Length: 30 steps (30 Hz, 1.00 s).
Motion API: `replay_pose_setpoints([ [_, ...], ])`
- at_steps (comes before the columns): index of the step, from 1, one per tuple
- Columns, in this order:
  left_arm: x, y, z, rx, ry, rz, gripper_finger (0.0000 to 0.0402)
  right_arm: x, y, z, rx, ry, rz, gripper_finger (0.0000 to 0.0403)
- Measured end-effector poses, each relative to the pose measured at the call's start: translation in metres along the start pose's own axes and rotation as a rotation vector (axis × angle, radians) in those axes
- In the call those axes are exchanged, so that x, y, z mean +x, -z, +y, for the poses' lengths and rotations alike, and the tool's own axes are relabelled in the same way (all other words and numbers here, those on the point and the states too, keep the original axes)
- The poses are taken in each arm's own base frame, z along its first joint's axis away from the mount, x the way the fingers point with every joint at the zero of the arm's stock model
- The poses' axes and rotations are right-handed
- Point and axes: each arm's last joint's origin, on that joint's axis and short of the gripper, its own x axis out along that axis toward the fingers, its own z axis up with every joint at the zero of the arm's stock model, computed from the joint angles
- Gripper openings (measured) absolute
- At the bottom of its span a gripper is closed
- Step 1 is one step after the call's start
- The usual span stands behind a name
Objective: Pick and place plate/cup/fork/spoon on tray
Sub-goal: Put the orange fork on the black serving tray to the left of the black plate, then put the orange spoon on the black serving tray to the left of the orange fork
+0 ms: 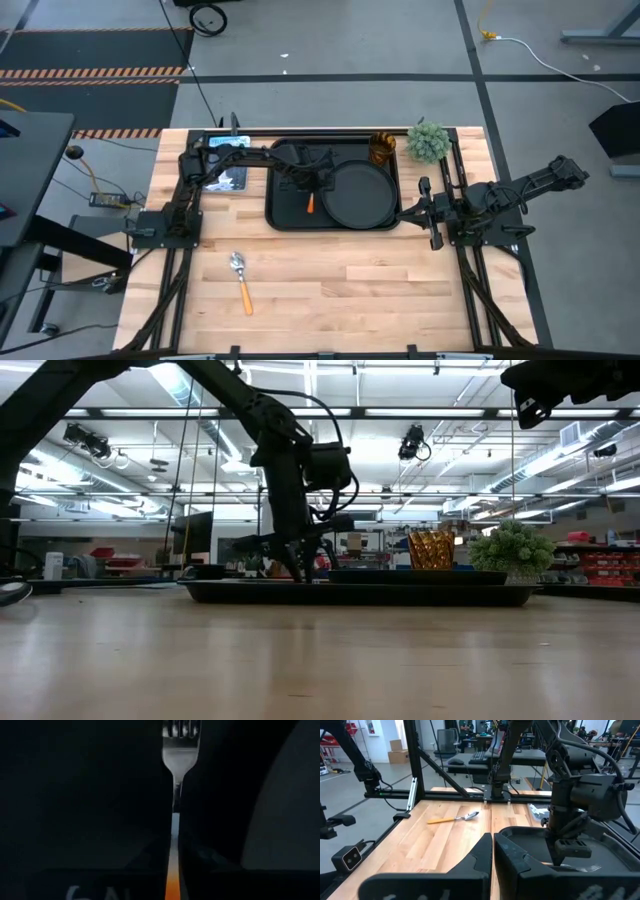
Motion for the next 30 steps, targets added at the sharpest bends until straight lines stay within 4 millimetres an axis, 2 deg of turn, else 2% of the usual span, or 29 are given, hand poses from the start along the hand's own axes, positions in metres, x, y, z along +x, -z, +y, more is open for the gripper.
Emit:
replay_pose_setpoints([
  [9,-0.004,0.000,-0.001,0.008,0.014,0.012,0.0110,0.000,0.000,0.000,0.000,0.000,0.000,0.0022],
  [12,-0.021,0.001,-0.002,0.032,0.058,0.035,0.0114,0.000,0.000,0.000,0.000,0.000,0.000,0.0022],
  [15,-0.040,0.013,-0.002,0.052,0.054,0.084,0.0109,0.000,0.000,0.000,0.000,0.000,0.000,0.0022],
  [20,-0.066,0.056,-0.005,0.111,0.030,0.224,0.0096,0.000,0.000,0.000,0.000,-0.002,0.000,0.0022],
  [25,-0.071,0.116,-0.010,0.118,-0.056,0.328,0.0081,0.000,0.000,0.001,-0.001,-0.020,0.000,0.0022],
  [30,-0.079,0.177,-0.003,0.076,-0.216,0.362,0.0063,0.000,0.000,0.001,-0.005,-0.027,0.000,0.0022],
])
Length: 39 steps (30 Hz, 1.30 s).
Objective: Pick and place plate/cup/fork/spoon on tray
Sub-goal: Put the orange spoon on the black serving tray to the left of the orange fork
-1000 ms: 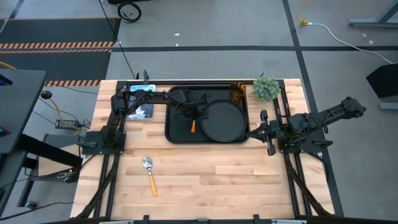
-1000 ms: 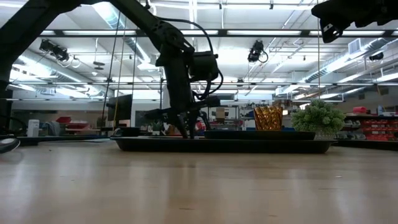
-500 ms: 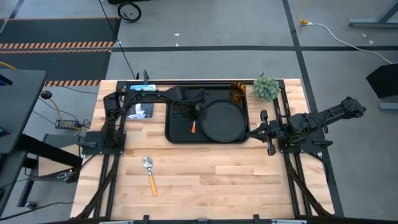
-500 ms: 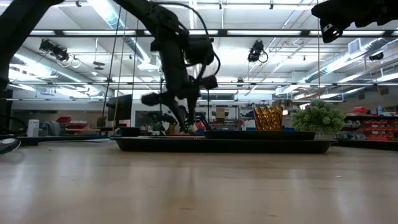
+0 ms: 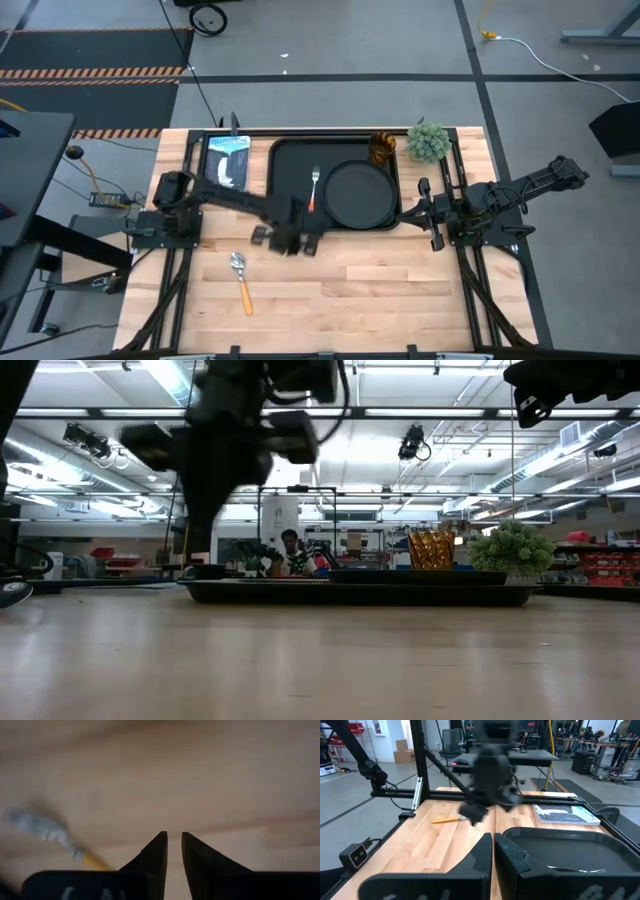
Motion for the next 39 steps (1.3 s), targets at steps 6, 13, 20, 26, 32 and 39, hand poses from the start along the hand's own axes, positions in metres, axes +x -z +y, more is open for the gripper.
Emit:
replay_pose_setpoints([
  [6,0.015,0.062,0.005,-0.047,-0.085,-0.009,0.0042,0.000,0.000,0.000,-0.016,-0.003,0.000,0.0022],
  [13,0.025,0.101,0.020,-0.112,-0.165,-0.148,0.0018,0.000,-0.001,0.001,-0.016,-0.038,-0.013,0.0022],
  [20,0.022,0.120,0.039,-0.157,-0.256,-0.260,0.0005,0.000,-0.003,0.001,-0.013,-0.049,-0.027,0.0022],
  [26,0.027,0.131,0.065,-0.233,-0.178,-0.297,0.0004,0.000,-0.003,0.001,-0.013,-0.049,-0.028,0.0022],
  [32,0.041,0.134,0.091,-0.277,-0.085,-0.245,0.0004,0.000,-0.003,0.001,-0.016,-0.048,-0.031,0.0022],
  [39,0.064,0.123,0.098,-0.313,-0.050,-0.174,0.0033,0.000,-0.003,0.001,-0.019,-0.048,-0.029,0.0022],
])
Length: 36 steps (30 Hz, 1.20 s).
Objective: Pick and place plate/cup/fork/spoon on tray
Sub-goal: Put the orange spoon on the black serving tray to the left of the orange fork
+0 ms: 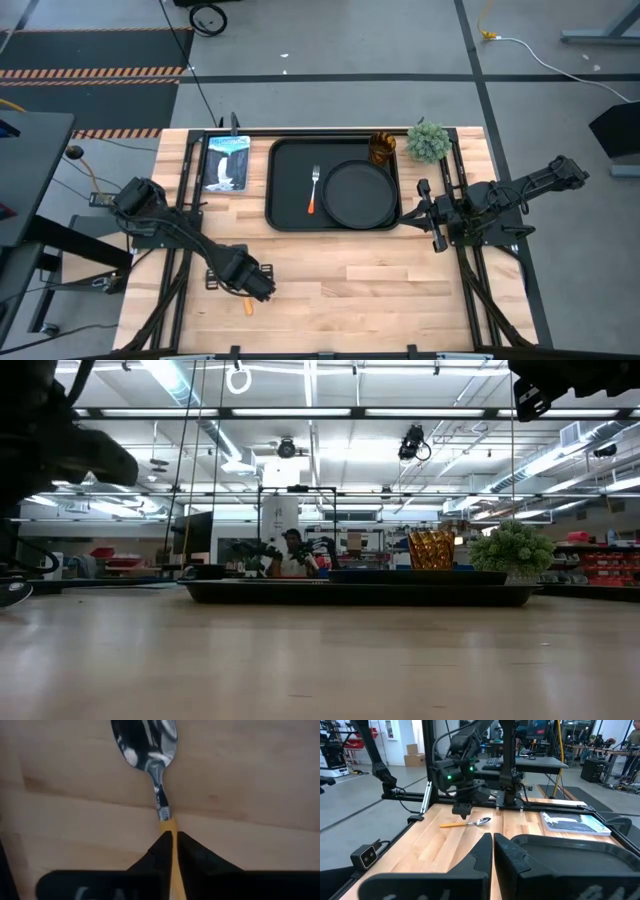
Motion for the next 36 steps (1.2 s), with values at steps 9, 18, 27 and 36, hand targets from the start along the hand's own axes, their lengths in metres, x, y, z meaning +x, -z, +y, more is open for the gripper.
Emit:
replay_pose_setpoints([
  [9,0.003,0.000,0.001,-0.006,0.002,0.005,0.0121,0.000,0.000,0.000,0.007,0.000,0.001,0.0022],
  [18,0.025,-0.006,0.007,0.001,0.027,0.027,0.0142,0.000,0.000,0.000,0.007,0.000,0.001,0.0022],
  [27,0.032,-0.010,0.009,-0.004,0.035,0.045,0.0138,0.000,0.000,0.000,0.006,0.000,-0.001,0.0022],
  [36,0.032,-0.009,0.007,0.007,0.057,0.057,0.0076,0.000,0.000,0.000,0.005,0.000,0.000,0.0022],
])
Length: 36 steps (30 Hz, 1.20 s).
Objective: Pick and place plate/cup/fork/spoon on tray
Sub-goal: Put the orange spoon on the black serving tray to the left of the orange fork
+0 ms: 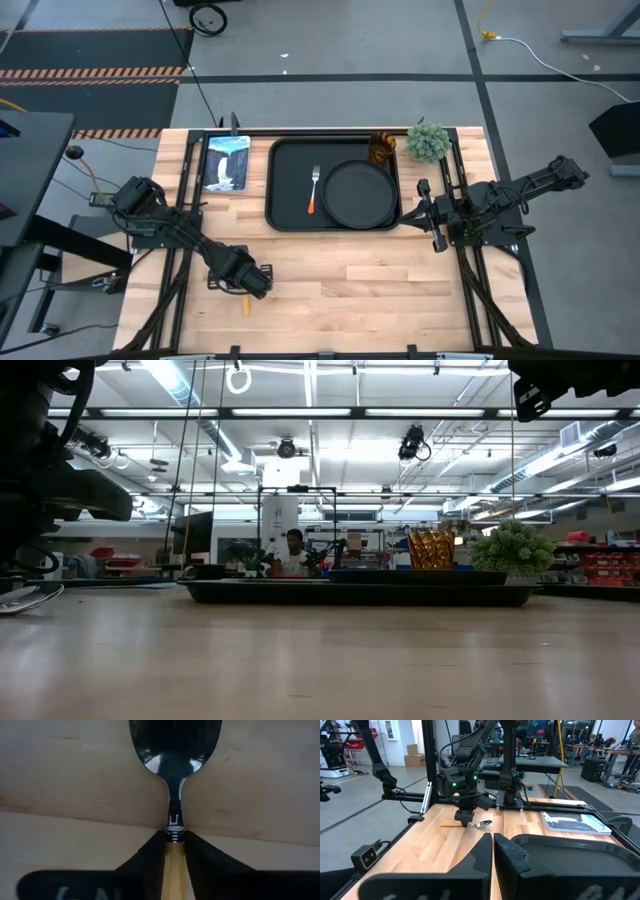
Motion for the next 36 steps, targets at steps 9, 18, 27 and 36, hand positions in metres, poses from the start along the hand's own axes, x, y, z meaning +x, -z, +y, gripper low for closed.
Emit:
replay_pose_setpoints([
  [9,0.000,0.000,0.000,0.010,0.007,-0.003,0.0062,0.000,0.000,0.000,-0.001,0.000,0.001,0.0022],
  [18,-0.018,-0.006,-0.003,0.005,0.122,-0.035,0.0060,0.000,0.000,0.000,-0.001,0.000,0.001,0.0022],
  [27,-0.036,-0.027,-0.015,-0.017,0.255,-0.119,0.0065,0.000,0.000,0.000,0.000,0.000,0.000,0.0022],
  [36,-0.047,-0.076,-0.042,0.003,0.305,-0.195,0.0067,0.000,0.000,0.000,-0.001,0.000,-0.002,0.0022],
])
